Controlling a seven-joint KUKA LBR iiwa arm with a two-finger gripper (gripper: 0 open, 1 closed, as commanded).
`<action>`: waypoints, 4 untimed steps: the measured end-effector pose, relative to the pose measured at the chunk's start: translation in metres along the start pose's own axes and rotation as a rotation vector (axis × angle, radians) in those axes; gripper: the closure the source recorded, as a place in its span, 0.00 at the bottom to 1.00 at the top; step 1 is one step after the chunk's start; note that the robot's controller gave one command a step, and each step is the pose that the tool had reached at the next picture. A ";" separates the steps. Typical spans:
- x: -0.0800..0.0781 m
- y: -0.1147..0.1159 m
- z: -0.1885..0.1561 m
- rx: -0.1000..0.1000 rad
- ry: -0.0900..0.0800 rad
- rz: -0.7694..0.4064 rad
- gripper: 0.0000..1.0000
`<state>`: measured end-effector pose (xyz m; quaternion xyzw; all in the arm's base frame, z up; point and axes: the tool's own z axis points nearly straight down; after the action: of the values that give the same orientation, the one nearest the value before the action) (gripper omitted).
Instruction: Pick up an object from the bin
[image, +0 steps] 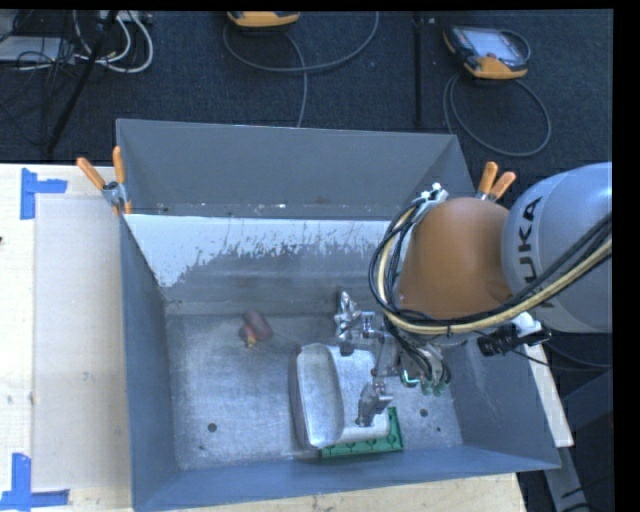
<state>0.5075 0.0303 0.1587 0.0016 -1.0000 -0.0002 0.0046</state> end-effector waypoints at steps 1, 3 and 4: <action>0.019 -0.021 0.049 0.001 -0.047 -0.172 0.00; 0.014 -0.034 0.058 -0.003 -0.066 -0.316 1.00; 0.002 -0.021 -0.070 0.006 -0.012 -1.020 1.00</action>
Offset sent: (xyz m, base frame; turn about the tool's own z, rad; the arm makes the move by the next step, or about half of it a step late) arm -0.0376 -0.0290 -0.0731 -0.1914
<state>0.5067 0.0092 0.2287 0.4897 -0.8719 0.0003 -0.0020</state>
